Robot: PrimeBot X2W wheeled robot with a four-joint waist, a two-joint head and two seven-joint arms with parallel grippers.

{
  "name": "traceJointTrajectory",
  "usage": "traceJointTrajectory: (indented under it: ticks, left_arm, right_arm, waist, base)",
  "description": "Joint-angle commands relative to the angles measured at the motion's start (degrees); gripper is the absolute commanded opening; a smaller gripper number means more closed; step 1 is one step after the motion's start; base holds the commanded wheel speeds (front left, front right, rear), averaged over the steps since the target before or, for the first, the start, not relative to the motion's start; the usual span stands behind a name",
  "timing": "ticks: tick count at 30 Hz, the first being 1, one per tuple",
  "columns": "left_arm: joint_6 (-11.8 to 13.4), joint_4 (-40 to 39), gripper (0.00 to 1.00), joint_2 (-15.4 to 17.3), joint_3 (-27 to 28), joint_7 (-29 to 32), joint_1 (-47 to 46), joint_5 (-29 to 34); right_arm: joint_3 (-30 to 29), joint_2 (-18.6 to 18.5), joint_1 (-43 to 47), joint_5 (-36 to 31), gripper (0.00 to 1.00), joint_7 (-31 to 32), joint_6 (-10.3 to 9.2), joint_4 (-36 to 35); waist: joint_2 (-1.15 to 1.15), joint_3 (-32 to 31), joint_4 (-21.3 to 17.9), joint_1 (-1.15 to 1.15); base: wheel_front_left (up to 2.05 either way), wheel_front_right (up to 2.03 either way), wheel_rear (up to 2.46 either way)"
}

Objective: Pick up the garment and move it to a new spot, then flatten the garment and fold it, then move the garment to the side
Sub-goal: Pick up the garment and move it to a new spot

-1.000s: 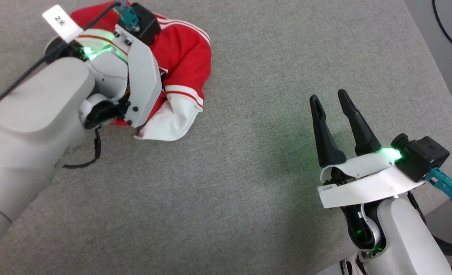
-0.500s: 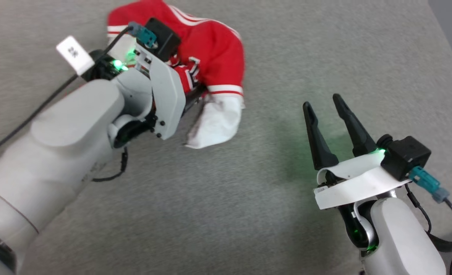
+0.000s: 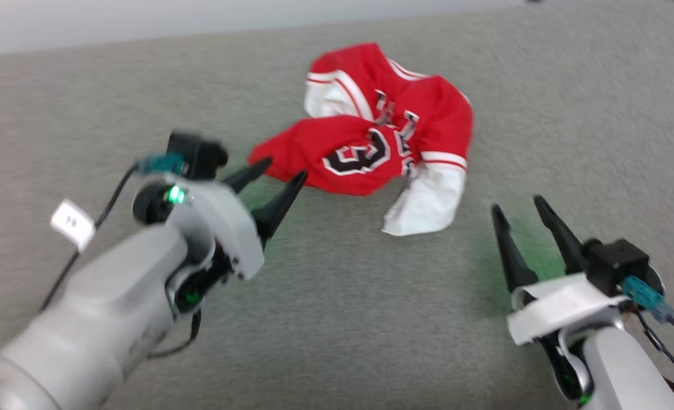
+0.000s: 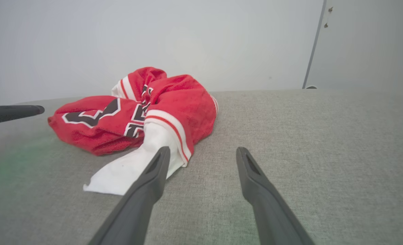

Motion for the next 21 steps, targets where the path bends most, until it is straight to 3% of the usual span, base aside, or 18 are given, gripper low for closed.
traceJointTrajectory:
  ticks: [1,8,12,17,21]
  left_arm:
    - [0.1,0.9,1.0,0.2,0.6,-2.4,3.7,-1.2]
    - [0.1,3.4,1.0,1.6,6.9,-5.4,12.6,-2.0]
    - [0.9,2.3,1.0,3.3,18.1,-5.3,21.3,2.5]
    - [3.7,-3.2,1.0,4.6,32.9,-5.3,35.5,11.0]
    - [6.0,-9.1,1.0,3.9,42.7,-5.3,45.0,19.0]
  right_arm:
    - [-1.0,-1.1,2.4,-0.4,1.0,-0.3,0.0,0.9]
    - [-4.9,-3.3,7.7,0.2,1.0,-0.2,-0.01,1.1]
    - [-6.8,-4.4,11.1,0.1,1.0,0.6,0.0,0.1]
    - [-9.3,-5.4,15.0,0.4,1.0,1.8,0.0,-2.3]
    - [-11.8,-5.6,17.3,1.0,1.0,2.7,0.0,-4.5]
  waist:
    - [0.0,-7.8,8.4,0.0]
    - [0.0,-10.6,12.6,0.0]
    - [0.0,-12.6,13.2,0.0]
    - [0.0,-15.1,12.7,0.0]
    - [0.0,-16.1,12.0,0.0]
  base:
    - [0.0,0.0,0.0]
    - [0.0,0.0,0.0]
    - [0.0,0.0,0.0]
    - [0.0,0.0,0.0]
    - [0.0,0.0,0.0]
